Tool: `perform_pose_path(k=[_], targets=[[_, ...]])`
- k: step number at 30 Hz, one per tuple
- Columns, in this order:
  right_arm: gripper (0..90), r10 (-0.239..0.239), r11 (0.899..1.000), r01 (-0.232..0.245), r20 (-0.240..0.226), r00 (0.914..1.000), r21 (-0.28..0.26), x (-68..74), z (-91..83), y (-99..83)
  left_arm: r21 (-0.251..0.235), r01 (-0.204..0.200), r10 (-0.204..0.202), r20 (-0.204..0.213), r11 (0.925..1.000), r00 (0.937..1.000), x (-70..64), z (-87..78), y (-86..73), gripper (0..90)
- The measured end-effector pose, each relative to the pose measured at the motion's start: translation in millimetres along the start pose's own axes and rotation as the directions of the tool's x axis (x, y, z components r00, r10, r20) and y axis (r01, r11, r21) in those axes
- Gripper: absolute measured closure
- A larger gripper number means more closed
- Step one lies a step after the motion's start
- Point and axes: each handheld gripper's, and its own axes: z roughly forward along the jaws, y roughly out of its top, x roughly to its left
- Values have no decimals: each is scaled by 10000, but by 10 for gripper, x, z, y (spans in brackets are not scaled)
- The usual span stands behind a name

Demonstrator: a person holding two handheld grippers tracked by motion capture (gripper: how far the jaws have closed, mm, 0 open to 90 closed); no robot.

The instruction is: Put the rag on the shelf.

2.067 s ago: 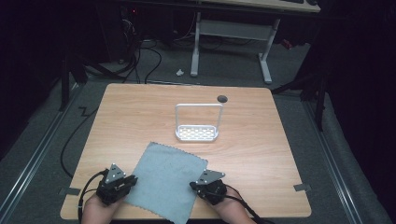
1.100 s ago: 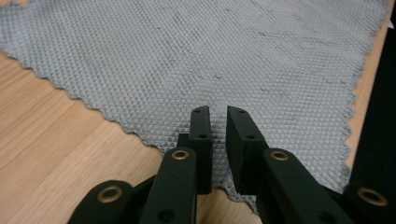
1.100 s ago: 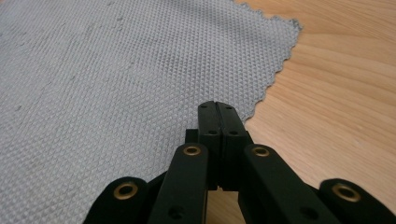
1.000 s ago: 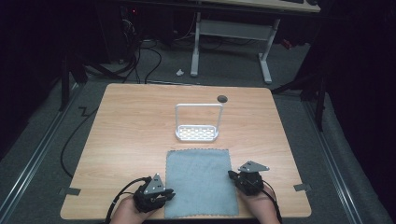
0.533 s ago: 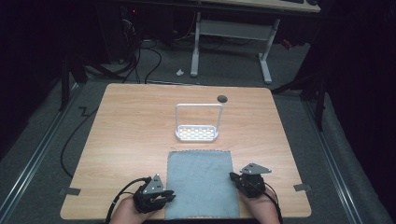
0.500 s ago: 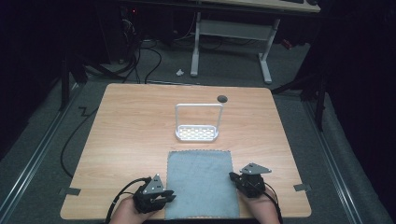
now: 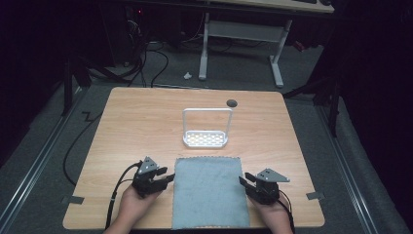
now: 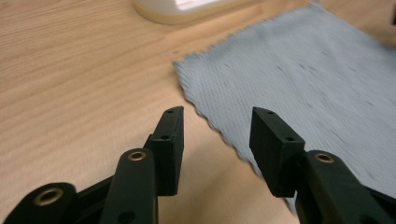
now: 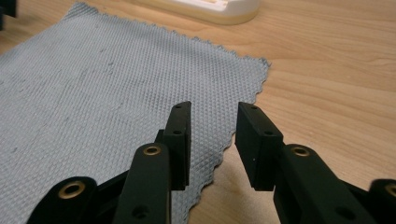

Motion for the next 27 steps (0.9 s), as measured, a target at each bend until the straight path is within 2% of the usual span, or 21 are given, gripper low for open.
perform_pose_path(k=[1,4,7,9,15,19,21,23,25,27], targets=[[664,-22,10000,22,-2,10000,-14,1,1,2,61,172,-171,-154,9998,9997,21,75,49,560],[665,-31,9999,30,-59,10000,-111,17,-2,8,37,582,-581,-182,9983,9981,46,199,145,572],[683,-7,10000,5,-164,9999,-81,25,-8,21,366,616,-591,-655,9974,9961,47,314,210,620],[692,-44,9999,42,-191,9998,-127,30,-6,27,267,776,-759,-592,9966,9954,59,346,225,664],[690,-94,9999,92,-293,9995,-70,36,15,35,233,499,-486,-540,9985,9974,16,395,232,789],[681,-43,10000,42,-230,9997,-52,40,37,47,262,609,-603,-242,9978,9979,37,404,228,868],[668,-2,10000,2,-192,9998,-26,35,54,64,261,543,-535,-321,9982,9981,23,404,227,882],[650,74,9998,-70,-204,9998,198,36,88,107,262,302,-287,-528,9992,9982,-6,406,228,885],[650,65,9996,-62,-106,9999,259,31,120,169,265,275,-259,-568,9993,9980,-11,407,228,887],[655,-16,9997,11,214,9998,242,-17,180,284,237,334,-321,-507,9992,9982,-3,408,227,886]])
